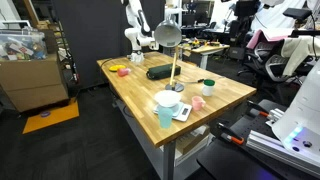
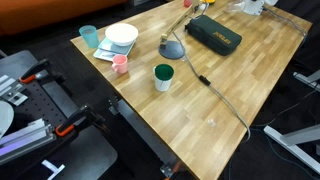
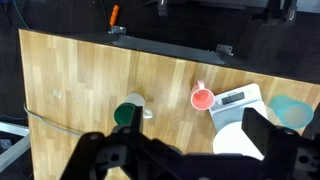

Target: Turn on the light

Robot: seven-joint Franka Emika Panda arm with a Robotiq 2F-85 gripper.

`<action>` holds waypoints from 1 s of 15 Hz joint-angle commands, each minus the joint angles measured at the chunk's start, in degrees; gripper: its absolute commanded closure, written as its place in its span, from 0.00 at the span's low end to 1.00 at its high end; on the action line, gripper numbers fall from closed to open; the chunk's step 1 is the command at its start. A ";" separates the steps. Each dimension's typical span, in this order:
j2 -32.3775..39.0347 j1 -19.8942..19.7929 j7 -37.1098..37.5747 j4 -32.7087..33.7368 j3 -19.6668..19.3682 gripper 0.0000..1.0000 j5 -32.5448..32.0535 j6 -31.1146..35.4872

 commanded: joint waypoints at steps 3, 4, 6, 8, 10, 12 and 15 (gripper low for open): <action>1.93 0.69 -1.02 1.48 -1.10 0.00 1.09 0.64; 3.33 0.92 -1.40 2.50 -1.77 0.00 1.82 1.16; 5.90 1.06 -1.76 4.29 -2.65 0.00 2.87 2.45; 8.96 0.85 -1.87 6.09 -3.16 0.00 3.31 4.19; 11.99 0.58 -1.71 7.74 -3.47 0.00 3.70 6.12; 10.06 -0.19 -0.60 6.22 -2.40 0.00 2.90 5.85; 11.76 -0.22 -0.60 7.23 -2.44 0.00 3.01 5.94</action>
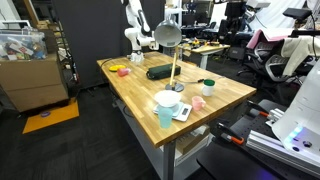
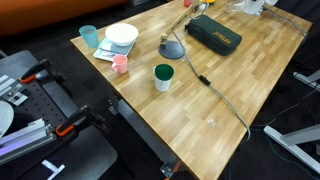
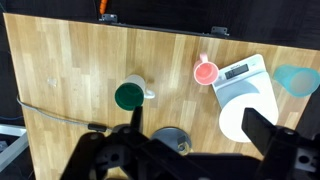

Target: Turn on the light

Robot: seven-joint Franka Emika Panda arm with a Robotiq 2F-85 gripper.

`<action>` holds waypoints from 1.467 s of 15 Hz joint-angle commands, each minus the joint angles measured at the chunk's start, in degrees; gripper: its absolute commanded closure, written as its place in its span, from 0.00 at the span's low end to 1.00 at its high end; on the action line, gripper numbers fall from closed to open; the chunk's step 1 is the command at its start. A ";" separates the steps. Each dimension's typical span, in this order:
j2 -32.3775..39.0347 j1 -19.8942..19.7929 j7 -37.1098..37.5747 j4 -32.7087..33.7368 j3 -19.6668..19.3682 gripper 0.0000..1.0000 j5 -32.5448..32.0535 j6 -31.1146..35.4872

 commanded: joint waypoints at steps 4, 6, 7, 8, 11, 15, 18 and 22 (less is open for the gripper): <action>0.30 -0.55 0.06 0.22 0.13 0.00 1.07 0.26; 1.80 -1.07 -0.09 1.64 -0.63 0.00 1.05 1.13; 3.37 -1.36 -0.74 2.83 -1.33 0.00 0.97 1.41; 4.82 -1.57 -1.32 3.87 -2.02 0.00 0.98 1.76; 11.46 -2.42 -2.24 8.27 -3.92 0.00 0.87 2.80; 20.15 -2.80 -2.08 14.71 -4.81 0.00 2.05 3.70; 19.86 -3.28 -1.27 13.90 -3.91 0.00 1.42 4.04; 20.28 -3.30 -1.27 14.40 -3.91 0.00 1.44 3.98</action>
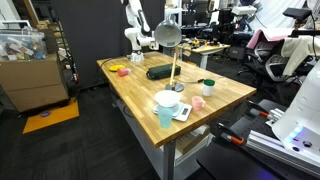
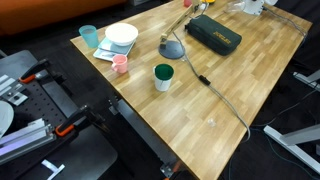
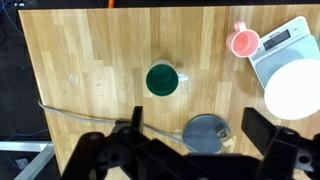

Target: Turn on the light

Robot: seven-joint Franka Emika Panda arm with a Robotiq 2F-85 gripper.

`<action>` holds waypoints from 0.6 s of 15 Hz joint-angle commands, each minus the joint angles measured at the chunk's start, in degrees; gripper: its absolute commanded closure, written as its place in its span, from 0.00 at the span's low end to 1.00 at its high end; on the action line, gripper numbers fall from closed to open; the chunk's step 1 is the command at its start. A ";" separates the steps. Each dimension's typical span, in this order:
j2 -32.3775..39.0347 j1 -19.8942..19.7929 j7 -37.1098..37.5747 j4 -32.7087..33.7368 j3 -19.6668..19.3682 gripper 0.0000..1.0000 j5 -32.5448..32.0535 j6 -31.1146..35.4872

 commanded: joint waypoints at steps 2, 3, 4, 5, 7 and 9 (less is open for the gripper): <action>0.04 -1.21 -0.25 0.05 1.20 0.00 0.35 -0.07; 0.04 -1.21 -0.25 0.05 1.20 0.00 0.35 -0.07; 0.04 -1.21 -0.25 0.05 1.20 0.00 0.35 -0.07; 0.04 -1.21 -0.25 0.05 1.20 0.00 0.35 -0.07; 1.51 -1.50 -0.86 1.92 0.86 0.00 0.04 0.10; 4.28 -1.87 -1.77 4.38 0.21 0.00 0.38 0.85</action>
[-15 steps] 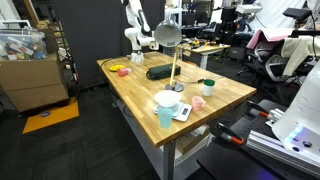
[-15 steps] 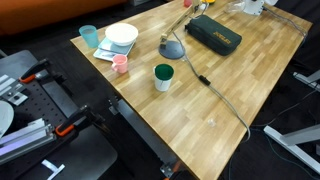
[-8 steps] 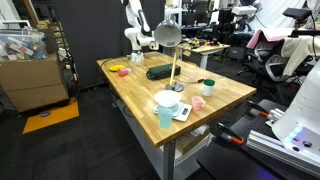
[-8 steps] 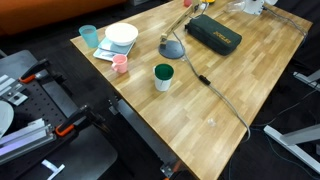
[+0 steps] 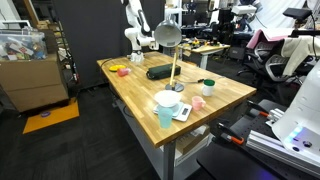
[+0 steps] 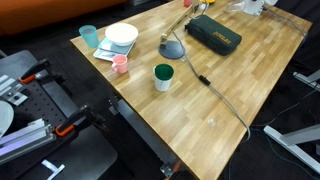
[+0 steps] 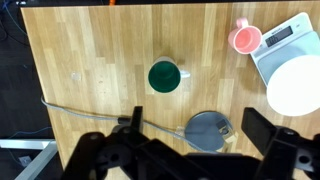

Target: Turn on the light

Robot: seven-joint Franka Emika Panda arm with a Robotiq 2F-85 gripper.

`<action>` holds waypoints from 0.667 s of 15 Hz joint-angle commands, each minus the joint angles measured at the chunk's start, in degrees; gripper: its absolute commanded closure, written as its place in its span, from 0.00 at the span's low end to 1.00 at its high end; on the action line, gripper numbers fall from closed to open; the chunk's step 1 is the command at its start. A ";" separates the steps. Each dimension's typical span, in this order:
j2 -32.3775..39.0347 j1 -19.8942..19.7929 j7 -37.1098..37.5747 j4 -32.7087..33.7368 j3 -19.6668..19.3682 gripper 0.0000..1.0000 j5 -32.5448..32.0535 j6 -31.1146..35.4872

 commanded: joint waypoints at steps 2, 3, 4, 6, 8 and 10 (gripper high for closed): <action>7.21 -2.20 -1.94 6.22 -0.14 0.00 0.83 1.24; 8.81 -2.49 -2.03 7.51 -0.15 0.00 1.12 1.38; 10.73 -2.76 -2.01 9.00 -0.13 0.00 1.44 1.67; 14.50 -3.24 -2.08 12.27 0.02 0.00 2.78 2.20; 17.78 -3.74 -2.32 15.96 0.32 0.00 3.95 1.69; 16.22 -3.59 -0.63 13.76 0.68 0.00 2.35 2.40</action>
